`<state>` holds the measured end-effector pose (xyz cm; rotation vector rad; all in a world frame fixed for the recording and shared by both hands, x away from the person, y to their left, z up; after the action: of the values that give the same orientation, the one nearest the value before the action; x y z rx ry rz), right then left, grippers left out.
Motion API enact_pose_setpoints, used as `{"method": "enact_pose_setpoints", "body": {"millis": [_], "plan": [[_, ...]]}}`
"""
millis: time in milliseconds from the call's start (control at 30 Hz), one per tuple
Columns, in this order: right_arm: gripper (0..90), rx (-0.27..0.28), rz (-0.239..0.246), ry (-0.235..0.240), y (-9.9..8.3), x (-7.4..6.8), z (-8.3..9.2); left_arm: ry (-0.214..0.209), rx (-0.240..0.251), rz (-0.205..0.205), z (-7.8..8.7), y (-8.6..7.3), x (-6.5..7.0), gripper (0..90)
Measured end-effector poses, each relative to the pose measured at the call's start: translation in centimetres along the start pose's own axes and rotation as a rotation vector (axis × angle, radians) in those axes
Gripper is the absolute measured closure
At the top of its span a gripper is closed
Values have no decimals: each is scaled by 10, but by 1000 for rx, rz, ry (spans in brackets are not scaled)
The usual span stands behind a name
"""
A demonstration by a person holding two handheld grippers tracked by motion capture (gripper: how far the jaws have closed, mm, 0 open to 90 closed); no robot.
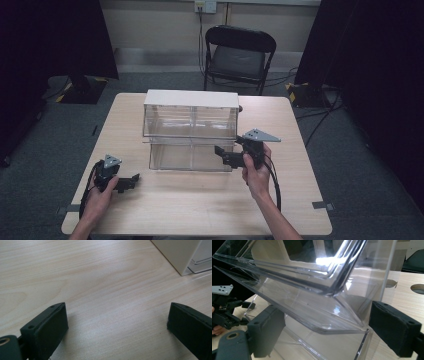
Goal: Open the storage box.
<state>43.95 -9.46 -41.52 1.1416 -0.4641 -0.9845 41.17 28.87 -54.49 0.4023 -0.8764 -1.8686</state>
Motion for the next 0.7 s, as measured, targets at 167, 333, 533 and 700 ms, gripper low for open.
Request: {"method": "enact_pose_setpoints", "body": {"millis": [167, 333, 533, 700], "plan": [[128, -2, -15, 6, 0, 0, 0, 0, 0, 0, 0, 0, 0, 27], [128, -1, -19, 8, 0, 0, 1, 0, 0, 0, 0, 0, 0, 27], [128, 0, -22, 6, -1, 0, 1, 0, 0, 0, 0, 0, 0, 27], [128, 3, -22, 8, 0, 0, 1, 0, 0, 0, 0, 0, 0, 27]]}}
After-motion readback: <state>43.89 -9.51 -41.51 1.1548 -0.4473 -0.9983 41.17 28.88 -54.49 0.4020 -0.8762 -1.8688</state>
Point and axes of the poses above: each handheld gripper's, and its own axes: z roughly backward along the jaws, y roughly out of its top, x roughly to its right, the point moved 6 cm from there along -z, roughly forward along the jaws, and after that the axes turned 8 degrees about -y, right-handed, at the moved point
